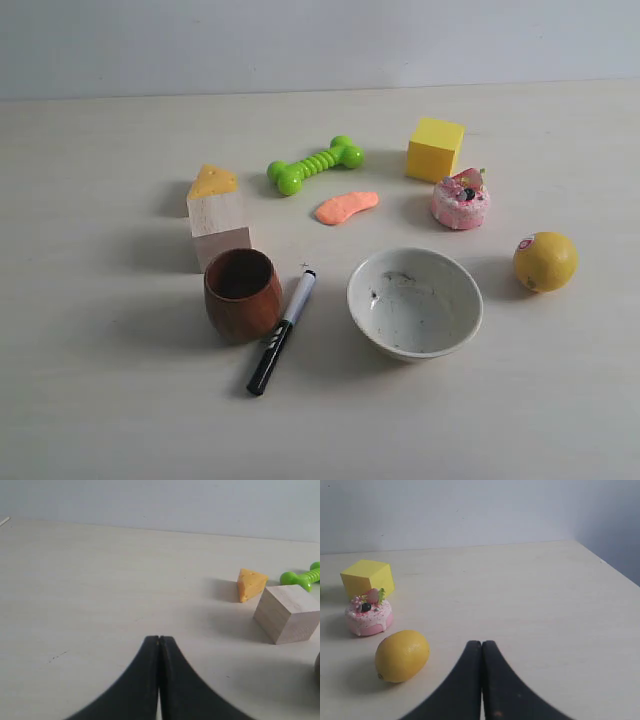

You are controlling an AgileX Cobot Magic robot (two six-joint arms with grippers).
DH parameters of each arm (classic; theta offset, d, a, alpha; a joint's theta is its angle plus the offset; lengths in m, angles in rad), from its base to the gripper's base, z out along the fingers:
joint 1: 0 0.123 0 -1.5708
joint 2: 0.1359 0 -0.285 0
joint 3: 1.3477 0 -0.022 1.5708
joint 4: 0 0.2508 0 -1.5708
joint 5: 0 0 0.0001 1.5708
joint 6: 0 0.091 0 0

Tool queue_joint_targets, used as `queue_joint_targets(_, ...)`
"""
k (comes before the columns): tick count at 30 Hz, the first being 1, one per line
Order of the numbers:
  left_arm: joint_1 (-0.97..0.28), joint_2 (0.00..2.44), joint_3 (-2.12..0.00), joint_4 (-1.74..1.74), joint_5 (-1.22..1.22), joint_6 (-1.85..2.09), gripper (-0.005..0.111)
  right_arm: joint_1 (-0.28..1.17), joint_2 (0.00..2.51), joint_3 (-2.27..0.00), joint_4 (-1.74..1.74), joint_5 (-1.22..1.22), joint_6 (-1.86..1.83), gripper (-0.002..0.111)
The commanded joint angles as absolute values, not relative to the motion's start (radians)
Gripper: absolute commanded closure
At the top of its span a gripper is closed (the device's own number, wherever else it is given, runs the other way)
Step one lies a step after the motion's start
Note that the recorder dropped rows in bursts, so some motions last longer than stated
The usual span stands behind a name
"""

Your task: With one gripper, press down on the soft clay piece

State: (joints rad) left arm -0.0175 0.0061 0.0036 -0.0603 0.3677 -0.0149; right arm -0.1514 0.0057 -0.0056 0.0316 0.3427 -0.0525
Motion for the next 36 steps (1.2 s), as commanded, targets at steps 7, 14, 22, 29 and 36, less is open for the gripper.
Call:
queue_joint_targets(7,-0.023,0.000,0.000,-0.066,0.154,-0.093,0.107,-0.151,0.000,0.000,0.027,0.338,-0.052,0.108)
queue_joint_targets(14,-0.023,0.000,0.000,-0.066,0.090,-0.088,0.107,-0.151,0.000,0.000,0.027,0.338,-0.052,0.108)
queue_joint_targets(22,-0.023,0.000,0.000,-0.066,-0.065,-0.085,0.107,-0.151,0.000,0.000,0.027,0.338,-0.052,0.108)
queue_joint_targets(29,-0.023,0.052,-0.131,-0.066,-0.017,-0.116,0.107,-0.151,0.000,0.000,0.027,0.338,-0.052,0.108)
queue_joint_targets(36,-0.029,0.297,-0.386,-0.066,0.105,-0.113,0.107,-0.151,0.000,0.000,0.027,0.338,-0.052,0.108)
